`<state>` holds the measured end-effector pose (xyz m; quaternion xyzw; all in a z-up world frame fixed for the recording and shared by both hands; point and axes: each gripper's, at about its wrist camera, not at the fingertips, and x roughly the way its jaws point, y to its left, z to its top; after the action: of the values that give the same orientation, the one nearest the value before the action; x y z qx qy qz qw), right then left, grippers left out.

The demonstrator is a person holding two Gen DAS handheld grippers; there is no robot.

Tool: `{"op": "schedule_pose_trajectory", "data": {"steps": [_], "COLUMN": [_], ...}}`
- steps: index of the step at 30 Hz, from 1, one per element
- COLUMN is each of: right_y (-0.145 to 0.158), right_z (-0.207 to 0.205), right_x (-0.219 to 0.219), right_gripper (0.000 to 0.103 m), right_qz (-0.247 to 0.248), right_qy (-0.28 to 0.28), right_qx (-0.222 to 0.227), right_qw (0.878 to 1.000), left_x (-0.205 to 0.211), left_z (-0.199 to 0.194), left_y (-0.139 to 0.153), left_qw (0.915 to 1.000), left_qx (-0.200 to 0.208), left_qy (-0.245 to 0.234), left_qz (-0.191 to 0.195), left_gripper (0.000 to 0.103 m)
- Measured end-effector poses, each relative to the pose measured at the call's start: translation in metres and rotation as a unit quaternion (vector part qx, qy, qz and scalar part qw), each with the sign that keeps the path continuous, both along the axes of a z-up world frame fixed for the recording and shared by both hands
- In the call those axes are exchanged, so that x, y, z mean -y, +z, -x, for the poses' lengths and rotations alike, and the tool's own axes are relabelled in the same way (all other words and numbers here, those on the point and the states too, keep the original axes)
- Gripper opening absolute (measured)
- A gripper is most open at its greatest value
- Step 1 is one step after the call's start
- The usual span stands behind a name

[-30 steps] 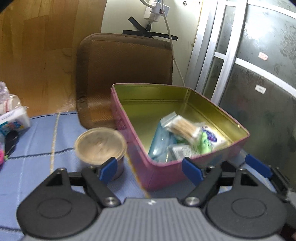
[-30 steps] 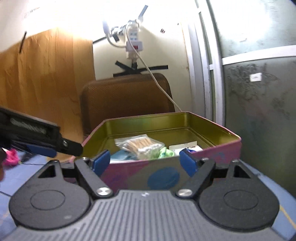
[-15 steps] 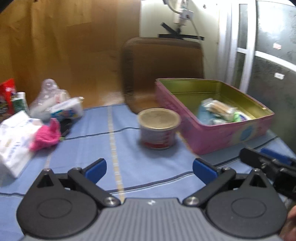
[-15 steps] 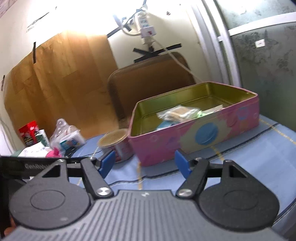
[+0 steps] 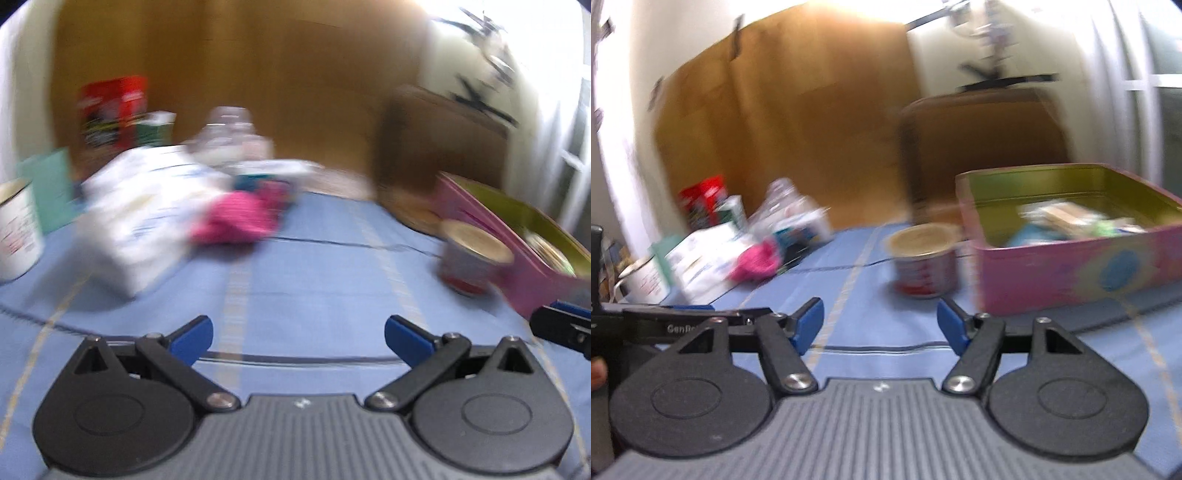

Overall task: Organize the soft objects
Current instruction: 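Grasp the pink knitted toy with the left tool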

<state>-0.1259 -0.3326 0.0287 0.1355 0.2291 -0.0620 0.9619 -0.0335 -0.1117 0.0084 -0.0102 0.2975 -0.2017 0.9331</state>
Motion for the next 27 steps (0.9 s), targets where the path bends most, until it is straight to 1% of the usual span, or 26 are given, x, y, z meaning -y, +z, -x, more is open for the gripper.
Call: {"op": "schedule_pose_trajectory", "data": {"steps": [4, 5, 6, 7, 8, 9, 12, 13, 14, 15, 17, 19, 22, 24, 25, 26, 27], "right_y": [-0.001, -0.002, -0.004, -0.005, -0.008, -0.012, -0.029, -0.035, -0.040, -0.043, -0.042, -0.038, -0.037, -0.034, -0.033, -0.031, -0.031], "right_z": [-0.065, -0.086, -0.109, -0.128, -0.149, -0.172, -0.229, -0.241, -0.251, -0.257, -0.252, -0.232, -0.190, -0.148, -0.127, -0.103, -0.088], "right_x": [-0.022, -0.029, -0.036, -0.043, -0.049, -0.057, -0.080, -0.086, -0.090, -0.091, -0.088, -0.082, -0.073, -0.050, -0.040, -0.027, -0.019], "right_gripper": [0.057, 0.057, 0.057, 0.058, 0.058, 0.059, 0.079, 0.078, 0.076, 0.049, 0.049, 0.048, 0.048, 0.048, 0.048, 0.048, 0.048], "right_qz": [0.015, 0.018, 0.022, 0.029, 0.041, 0.061, 0.122, 0.137, 0.141, 0.133, 0.126, 0.119, 0.112, 0.110, 0.110, 0.109, 0.107], "right_qy": [0.077, 0.101, 0.126, 0.139, 0.154, 0.172, 0.212, 0.213, 0.221, 0.230, 0.225, 0.222, 0.204, 0.198, 0.194, 0.188, 0.179], "right_qx": [-0.010, -0.013, -0.012, -0.009, -0.008, -0.016, -0.052, -0.060, -0.069, -0.079, -0.079, -0.080, -0.094, -0.093, -0.091, -0.089, -0.086], "right_qw": [0.997, 0.995, 0.992, 0.990, 0.987, 0.983, 0.968, 0.966, 0.963, 0.961, 0.963, 0.965, 0.968, 0.969, 0.971, 0.972, 0.974], "left_x": [-0.043, -0.050, -0.056, -0.061, -0.063, -0.065, -0.072, -0.075, -0.080, -0.082, -0.086, -0.088, -0.086, -0.078, -0.071, -0.061, -0.050], "left_z": [-0.016, -0.018, -0.020, -0.019, -0.018, -0.018, -0.020, -0.021, -0.023, -0.024, -0.024, -0.027, -0.038, -0.036, -0.032, -0.027, -0.022], "left_y": [-0.014, -0.017, -0.017, -0.017, -0.016, -0.016, -0.017, -0.017, -0.018, -0.019, -0.019, -0.020, -0.022, -0.020, -0.018, -0.016, -0.014], "left_qw": [0.9980, 0.9977, 0.9972, 0.9962, 0.9953, 0.9944, 0.9917, 0.9908, 0.9898, 0.9890, 0.9877, 0.9863, 0.9866, 0.9883, 0.9883, 0.9857, 0.9819], "left_qx": [0.017, 0.006, -0.002, 0.006, 0.013, 0.014, 0.009, 0.007, 0.004, 0.000, -0.007, -0.014, -0.033, -0.037, -0.042, -0.055, -0.068], "left_qy": [0.061, 0.065, 0.059, 0.056, 0.062, 0.070, 0.069, 0.069, 0.068, 0.066, 0.063, 0.059, 0.038, 0.024, 0.009, -0.021, -0.049], "left_qz": [-0.001, 0.018, 0.046, 0.067, 0.073, 0.079, 0.108, 0.116, 0.126, 0.132, 0.143, 0.153, 0.155, 0.146, 0.147, 0.158, 0.170], "left_gripper": [0.102, 0.100, 0.100, 0.100, 0.101, 0.101, 0.101, 0.100, 0.100, 0.100, 0.100, 0.100, 0.100, 0.100, 0.100, 0.099, 0.099]}}
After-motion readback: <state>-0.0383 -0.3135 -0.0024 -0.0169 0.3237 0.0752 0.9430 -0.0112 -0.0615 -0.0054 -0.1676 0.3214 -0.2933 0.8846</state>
